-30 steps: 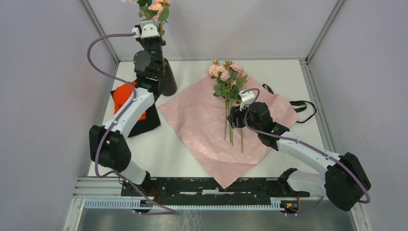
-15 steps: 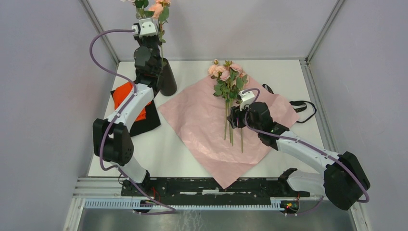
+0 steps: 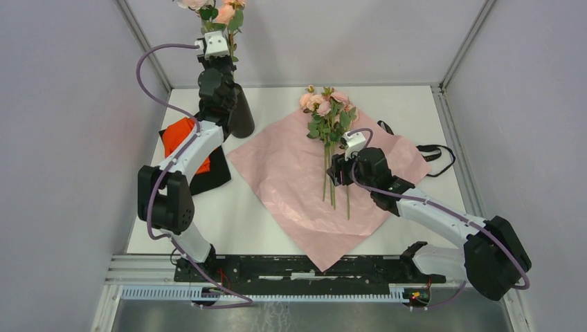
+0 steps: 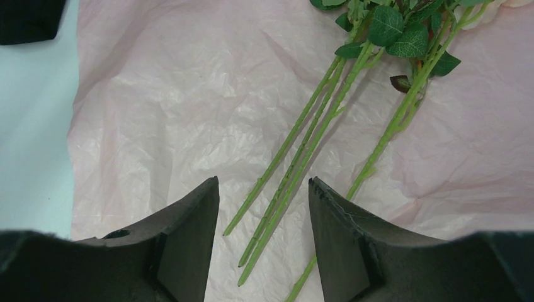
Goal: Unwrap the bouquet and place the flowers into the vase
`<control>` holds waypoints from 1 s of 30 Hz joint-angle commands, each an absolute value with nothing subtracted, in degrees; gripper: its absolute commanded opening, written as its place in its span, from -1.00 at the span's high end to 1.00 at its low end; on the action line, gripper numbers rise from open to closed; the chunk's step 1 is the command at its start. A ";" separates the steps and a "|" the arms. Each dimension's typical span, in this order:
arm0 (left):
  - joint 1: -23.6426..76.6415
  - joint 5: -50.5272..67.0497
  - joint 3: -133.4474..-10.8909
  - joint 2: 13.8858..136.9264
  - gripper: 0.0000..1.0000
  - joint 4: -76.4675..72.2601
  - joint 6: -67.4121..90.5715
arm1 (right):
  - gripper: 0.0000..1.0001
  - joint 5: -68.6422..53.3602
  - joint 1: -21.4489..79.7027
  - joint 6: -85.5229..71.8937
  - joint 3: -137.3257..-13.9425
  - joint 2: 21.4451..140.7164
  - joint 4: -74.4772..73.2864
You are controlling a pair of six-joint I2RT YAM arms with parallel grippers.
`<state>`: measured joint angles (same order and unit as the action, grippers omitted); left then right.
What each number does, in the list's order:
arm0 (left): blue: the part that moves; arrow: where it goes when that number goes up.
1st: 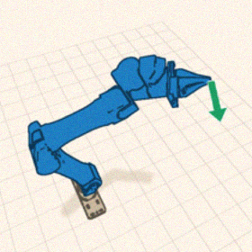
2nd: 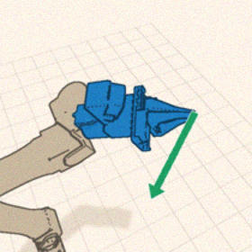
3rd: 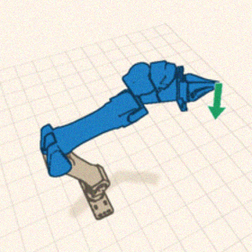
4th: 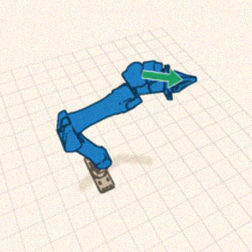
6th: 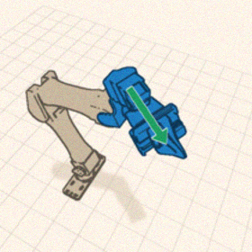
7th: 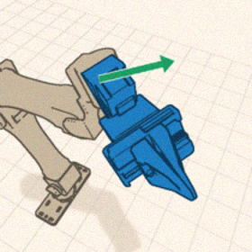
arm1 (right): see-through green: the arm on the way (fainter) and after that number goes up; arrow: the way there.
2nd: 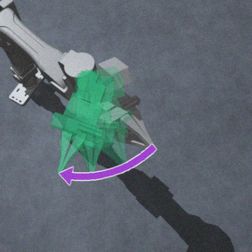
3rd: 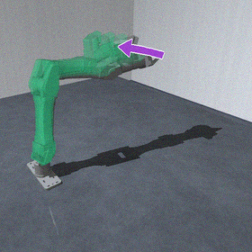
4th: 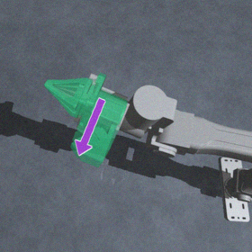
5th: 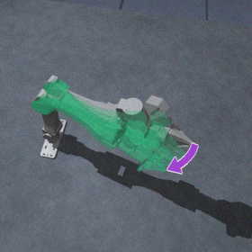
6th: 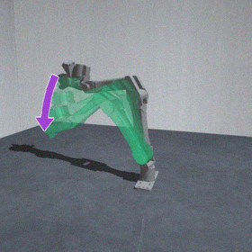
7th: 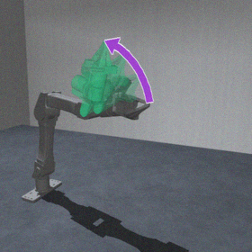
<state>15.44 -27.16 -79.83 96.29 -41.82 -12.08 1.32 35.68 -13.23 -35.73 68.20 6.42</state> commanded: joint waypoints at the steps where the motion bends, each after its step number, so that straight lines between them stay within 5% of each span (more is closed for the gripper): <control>1: 14.97 -29.17 -77.58 96.16 0.96 -43.94 -9.71 | -0.20 0.84 35.30 -13.44 -35.24 68.20 8.44; 25: 15.03 -29.99 -74.69 99.67 0.96 -42.99 -8.13 | -0.19 0.29 34.81 -14.26 -33.49 68.91 9.46; 27: 15.03 -30.81 -75.70 100.20 0.71 -41.66 -7.68 | -0.19 0.27 34.82 -14.20 -33.43 68.91 9.55; 30: 15.05 -31.43 -76.07 100.37 -0.32 -41.22 -7.31 | -0.19 0.19 34.73 -14.14 -33.31 69.13 9.64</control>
